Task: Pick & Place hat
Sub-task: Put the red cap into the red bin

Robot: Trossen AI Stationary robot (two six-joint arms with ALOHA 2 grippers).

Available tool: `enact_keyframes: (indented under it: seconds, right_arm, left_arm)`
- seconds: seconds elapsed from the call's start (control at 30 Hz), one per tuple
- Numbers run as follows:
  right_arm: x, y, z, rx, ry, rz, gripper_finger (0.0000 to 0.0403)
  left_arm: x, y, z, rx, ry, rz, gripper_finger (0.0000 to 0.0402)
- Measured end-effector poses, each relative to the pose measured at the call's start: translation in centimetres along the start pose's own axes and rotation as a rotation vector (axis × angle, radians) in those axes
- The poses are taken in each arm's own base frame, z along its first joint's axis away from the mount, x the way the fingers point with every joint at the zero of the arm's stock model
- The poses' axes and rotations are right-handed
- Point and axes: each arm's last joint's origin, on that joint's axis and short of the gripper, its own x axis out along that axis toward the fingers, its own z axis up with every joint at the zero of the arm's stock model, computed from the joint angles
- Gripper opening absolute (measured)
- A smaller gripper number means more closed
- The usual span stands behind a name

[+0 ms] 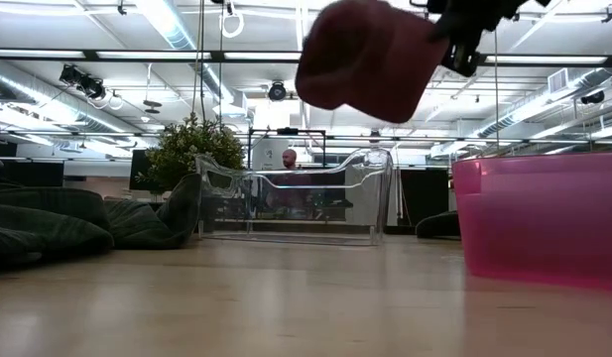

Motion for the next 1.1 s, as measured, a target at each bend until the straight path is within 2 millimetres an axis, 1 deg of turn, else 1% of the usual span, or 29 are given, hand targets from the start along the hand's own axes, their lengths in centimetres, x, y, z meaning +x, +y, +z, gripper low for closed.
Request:
enact_keyframes:
  seconds: [0.07,0.2,0.3,0.4,0.47,0.6,0.83,0.93,1.1]
  right_arm:
    - [0.4,1.0,-0.4,0.012,0.026,0.036,0.0005]
    - [1.0,2.6,-0.9,0.027,0.066,0.111,0.0005]
    - [1.3,3.6,-1.0,0.027,0.071,0.156,0.0005]
    - [1.5,4.3,-0.9,0.021,0.051,0.191,0.0005]
    - [1.5,4.6,-0.6,0.01,0.024,0.215,0.0004]
    - [1.4,5.3,0.1,0.001,-0.036,0.285,0.0004]
    - [1.3,6.7,0.7,-0.024,-0.093,0.407,0.0004]
    - [1.3,7.1,0.6,-0.028,-0.089,0.424,0.0004]
    - [1.5,7.1,0.6,-0.029,-0.085,0.426,0.0004]
  left_arm:
    - [0.5,0.5,0.5,-0.027,0.073,-0.027,0.0216]
    - [1.4,1.1,2.8,0.01,0.237,-0.099,0.0216]
    - [1.7,1.5,4.1,0.039,0.385,-0.105,0.0216]
    - [1.9,1.8,5.8,0.047,0.447,-0.149,0.0216]
    - [2.2,1.8,6.6,0.027,0.46,-0.218,0.0216]
    - [2.6,1.7,6.9,0.001,0.488,-0.308,0.0216]
    - [3.2,1.7,6.0,-0.019,0.526,-0.291,0.0216]
    - [3.4,1.8,5.8,-0.02,0.528,-0.281,0.0216]
    - [4.1,1.7,5.3,-0.121,0.547,-0.383,0.0216]
